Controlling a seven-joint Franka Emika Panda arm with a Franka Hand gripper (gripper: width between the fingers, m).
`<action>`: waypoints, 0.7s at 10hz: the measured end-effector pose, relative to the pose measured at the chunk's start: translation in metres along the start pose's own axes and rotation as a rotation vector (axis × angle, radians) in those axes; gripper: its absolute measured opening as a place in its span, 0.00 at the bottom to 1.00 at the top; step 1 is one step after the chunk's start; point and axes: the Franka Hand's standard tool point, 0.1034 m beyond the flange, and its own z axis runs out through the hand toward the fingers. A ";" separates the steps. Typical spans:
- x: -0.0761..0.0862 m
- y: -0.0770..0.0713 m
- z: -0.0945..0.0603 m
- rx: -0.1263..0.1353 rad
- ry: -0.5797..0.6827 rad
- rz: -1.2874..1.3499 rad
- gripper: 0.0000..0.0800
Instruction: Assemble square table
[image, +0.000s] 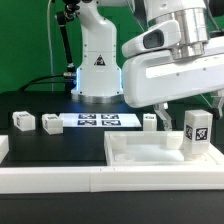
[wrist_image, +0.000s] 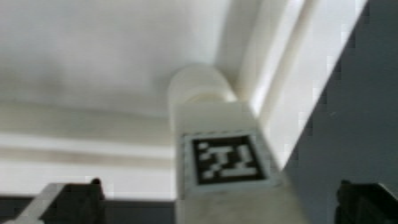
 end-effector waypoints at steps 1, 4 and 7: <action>0.001 -0.002 -0.001 0.011 -0.042 -0.002 0.81; 0.002 0.004 -0.001 -0.003 -0.038 -0.010 0.81; 0.002 0.006 -0.001 -0.004 -0.036 -0.024 0.81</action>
Offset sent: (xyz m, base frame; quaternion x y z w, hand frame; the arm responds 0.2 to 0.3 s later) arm 0.0097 -0.0250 -0.0026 -0.0752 0.0110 -0.0338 0.9965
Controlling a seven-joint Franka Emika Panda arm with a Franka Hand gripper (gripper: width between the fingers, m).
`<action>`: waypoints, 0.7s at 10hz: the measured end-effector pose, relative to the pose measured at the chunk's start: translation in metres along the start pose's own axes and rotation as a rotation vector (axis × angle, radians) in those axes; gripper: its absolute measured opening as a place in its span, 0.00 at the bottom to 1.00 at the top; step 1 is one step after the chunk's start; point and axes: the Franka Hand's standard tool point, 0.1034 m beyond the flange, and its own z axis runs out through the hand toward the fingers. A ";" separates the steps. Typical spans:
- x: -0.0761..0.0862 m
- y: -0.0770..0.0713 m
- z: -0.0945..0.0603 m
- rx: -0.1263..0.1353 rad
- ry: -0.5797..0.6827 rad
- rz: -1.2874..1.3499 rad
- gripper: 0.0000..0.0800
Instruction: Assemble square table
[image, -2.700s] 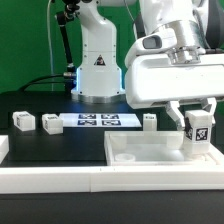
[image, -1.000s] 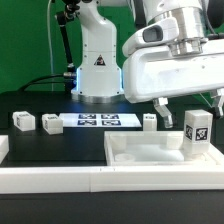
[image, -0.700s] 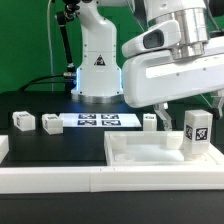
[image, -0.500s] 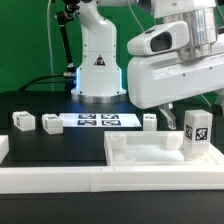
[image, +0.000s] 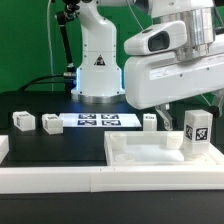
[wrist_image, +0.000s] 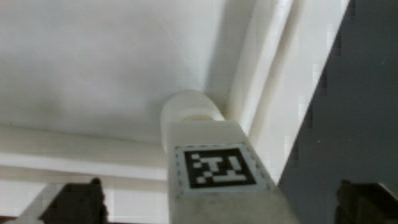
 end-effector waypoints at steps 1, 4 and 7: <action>0.000 0.000 0.000 -0.013 -0.003 -0.012 0.81; 0.007 0.003 -0.005 -0.065 -0.001 -0.068 0.81; 0.009 0.002 -0.006 -0.066 0.000 -0.069 0.81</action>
Offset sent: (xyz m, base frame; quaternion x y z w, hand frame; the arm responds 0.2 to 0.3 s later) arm 0.0232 -0.0200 0.0093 -0.0848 0.0032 -0.0314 0.9959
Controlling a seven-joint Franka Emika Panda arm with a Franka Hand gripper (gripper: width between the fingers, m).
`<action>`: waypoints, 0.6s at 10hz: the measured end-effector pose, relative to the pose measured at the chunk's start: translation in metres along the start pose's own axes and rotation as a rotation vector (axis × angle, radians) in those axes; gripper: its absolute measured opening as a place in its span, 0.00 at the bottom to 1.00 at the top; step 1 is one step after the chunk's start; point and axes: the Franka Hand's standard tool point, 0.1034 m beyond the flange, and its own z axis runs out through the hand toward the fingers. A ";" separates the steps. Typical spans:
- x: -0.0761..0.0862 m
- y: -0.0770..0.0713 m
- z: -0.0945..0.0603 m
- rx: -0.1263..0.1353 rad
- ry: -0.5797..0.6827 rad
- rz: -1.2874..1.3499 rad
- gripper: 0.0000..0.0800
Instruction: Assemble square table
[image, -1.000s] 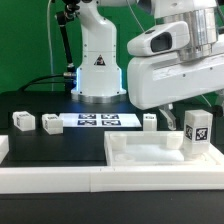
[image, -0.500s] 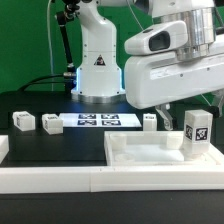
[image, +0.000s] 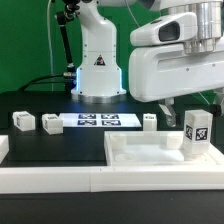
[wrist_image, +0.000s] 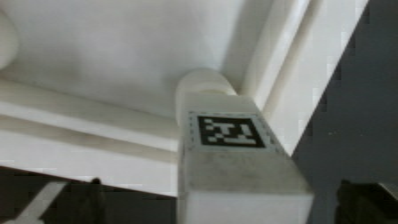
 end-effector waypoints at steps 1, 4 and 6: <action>0.000 -0.001 0.000 0.001 0.000 0.002 0.81; 0.000 -0.004 0.005 0.002 0.002 -0.001 0.46; 0.000 -0.004 0.005 0.002 0.002 -0.006 0.36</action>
Offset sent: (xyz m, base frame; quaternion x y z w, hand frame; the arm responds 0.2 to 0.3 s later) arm -0.0013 0.0019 -0.0025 -0.0045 0.0044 -0.0067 1.0000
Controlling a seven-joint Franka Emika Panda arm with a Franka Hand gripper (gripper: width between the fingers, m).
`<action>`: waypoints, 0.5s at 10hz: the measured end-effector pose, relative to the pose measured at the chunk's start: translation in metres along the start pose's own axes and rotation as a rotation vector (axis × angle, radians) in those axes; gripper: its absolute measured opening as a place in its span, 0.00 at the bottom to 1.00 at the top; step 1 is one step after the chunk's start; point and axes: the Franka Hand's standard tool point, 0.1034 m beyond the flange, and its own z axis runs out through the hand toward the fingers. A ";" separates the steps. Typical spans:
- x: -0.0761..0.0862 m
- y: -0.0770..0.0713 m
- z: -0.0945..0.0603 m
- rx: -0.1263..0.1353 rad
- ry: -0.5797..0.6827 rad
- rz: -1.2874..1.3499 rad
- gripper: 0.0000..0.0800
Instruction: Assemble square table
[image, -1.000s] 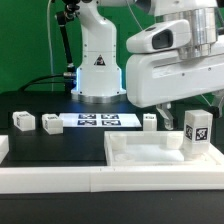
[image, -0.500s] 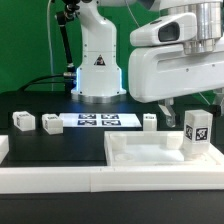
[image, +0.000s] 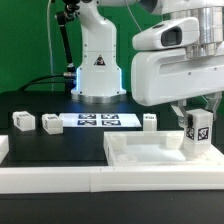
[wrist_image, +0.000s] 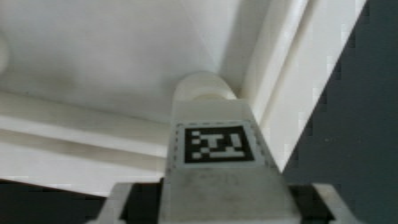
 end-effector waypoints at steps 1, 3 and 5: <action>0.000 0.000 0.000 0.000 0.000 0.000 0.36; 0.000 0.000 0.000 0.000 0.000 0.013 0.36; 0.000 -0.001 0.000 0.006 0.001 0.153 0.36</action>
Offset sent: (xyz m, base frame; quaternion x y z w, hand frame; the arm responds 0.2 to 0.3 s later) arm 0.0000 0.0000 0.0000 0.0000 0.0000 0.1296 0.9916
